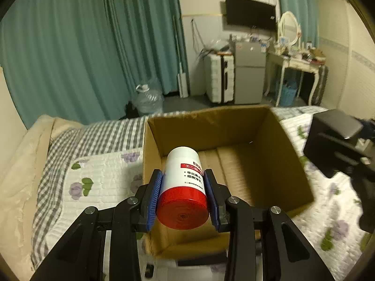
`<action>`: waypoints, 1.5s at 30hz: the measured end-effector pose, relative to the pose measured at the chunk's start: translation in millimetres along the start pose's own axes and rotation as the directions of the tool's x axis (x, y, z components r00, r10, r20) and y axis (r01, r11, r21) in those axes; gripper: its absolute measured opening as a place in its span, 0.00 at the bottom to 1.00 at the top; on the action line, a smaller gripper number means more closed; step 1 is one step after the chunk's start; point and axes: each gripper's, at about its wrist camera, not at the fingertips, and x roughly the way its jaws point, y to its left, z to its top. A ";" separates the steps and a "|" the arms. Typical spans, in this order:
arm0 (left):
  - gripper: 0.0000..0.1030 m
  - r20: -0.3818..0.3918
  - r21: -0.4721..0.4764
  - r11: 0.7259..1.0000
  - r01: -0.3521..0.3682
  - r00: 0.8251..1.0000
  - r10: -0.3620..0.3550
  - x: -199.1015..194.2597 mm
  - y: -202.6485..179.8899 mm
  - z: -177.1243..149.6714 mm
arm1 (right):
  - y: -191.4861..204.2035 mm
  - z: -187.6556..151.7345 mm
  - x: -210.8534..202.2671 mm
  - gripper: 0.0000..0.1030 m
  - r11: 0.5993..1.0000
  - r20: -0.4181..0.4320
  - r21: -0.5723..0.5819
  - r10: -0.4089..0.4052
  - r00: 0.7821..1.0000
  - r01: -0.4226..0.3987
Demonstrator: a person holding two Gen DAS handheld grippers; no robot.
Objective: Organize rigid objects
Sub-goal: 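Lower the red-capped bottle into the box with the left gripper while the right carries the black charger over, then open the right gripper to drop the black charger into the box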
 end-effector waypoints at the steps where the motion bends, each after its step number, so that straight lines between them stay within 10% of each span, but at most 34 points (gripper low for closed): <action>1: 0.35 -0.006 -0.003 1.000 0.000 1.000 0.000 6.5 -0.6 -0.5 | -3.0 -1.4 7.4 0.70 1.000 -0.003 0.005 0.004 1.000 -0.004; 11: 0.59 0.024 0.044 0.997 -0.071 0.997 0.070 34.2 -13.2 -11.9 | -15.5 -12.4 49.3 0.70 0.999 -0.025 0.036 0.039 0.999 -0.038; 30: 0.64 0.059 -0.081 0.996 0.029 0.998 -0.025 -6.8 23.5 -13.9 | -1.4 -18.2 88.3 0.74 0.999 -0.110 0.002 0.051 0.993 -0.051; 33: 0.64 0.078 -0.102 0.994 0.034 0.997 -0.026 -22.1 25.9 -15.1 | -0.7 -15.0 76.8 0.92 1.000 -0.055 -0.013 0.020 0.998 -0.021; 45: 0.65 0.173 -0.136 0.991 0.017 0.985 0.006 -137.3 34.5 -21.0 | 11.1 10.1 -53.9 0.95 0.996 0.042 -0.012 -0.085 0.995 0.086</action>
